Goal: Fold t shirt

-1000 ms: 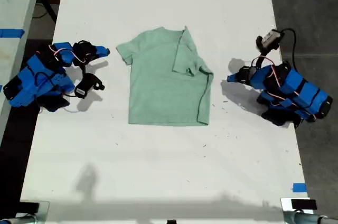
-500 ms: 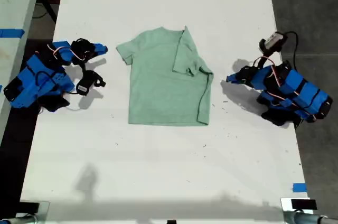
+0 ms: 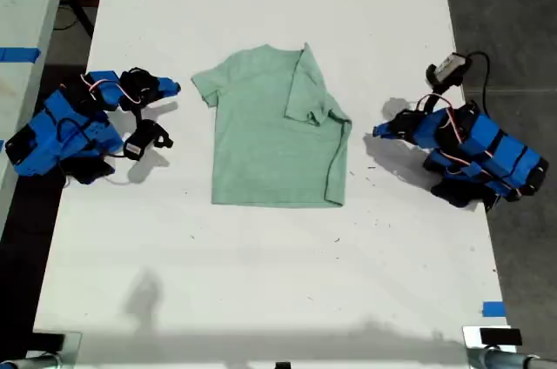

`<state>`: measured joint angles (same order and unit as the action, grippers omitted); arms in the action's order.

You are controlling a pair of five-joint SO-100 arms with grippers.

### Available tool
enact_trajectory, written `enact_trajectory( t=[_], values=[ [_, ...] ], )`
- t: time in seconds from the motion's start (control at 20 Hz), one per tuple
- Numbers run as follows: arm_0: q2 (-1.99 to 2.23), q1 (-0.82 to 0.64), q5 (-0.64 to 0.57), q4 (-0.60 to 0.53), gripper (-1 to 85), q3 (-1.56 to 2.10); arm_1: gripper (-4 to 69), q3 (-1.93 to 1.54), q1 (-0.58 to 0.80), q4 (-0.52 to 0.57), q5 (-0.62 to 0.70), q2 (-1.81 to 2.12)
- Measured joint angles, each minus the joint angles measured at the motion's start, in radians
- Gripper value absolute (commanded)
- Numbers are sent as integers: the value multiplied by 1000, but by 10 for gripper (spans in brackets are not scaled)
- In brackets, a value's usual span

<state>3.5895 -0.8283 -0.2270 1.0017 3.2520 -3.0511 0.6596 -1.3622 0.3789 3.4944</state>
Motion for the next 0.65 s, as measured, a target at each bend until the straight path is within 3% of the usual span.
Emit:
enact_trajectory(
  t=[0.65],
  values=[
    [0,15,-18,-9,-3,0,32,0,-8,0,6,0]
  ],
)
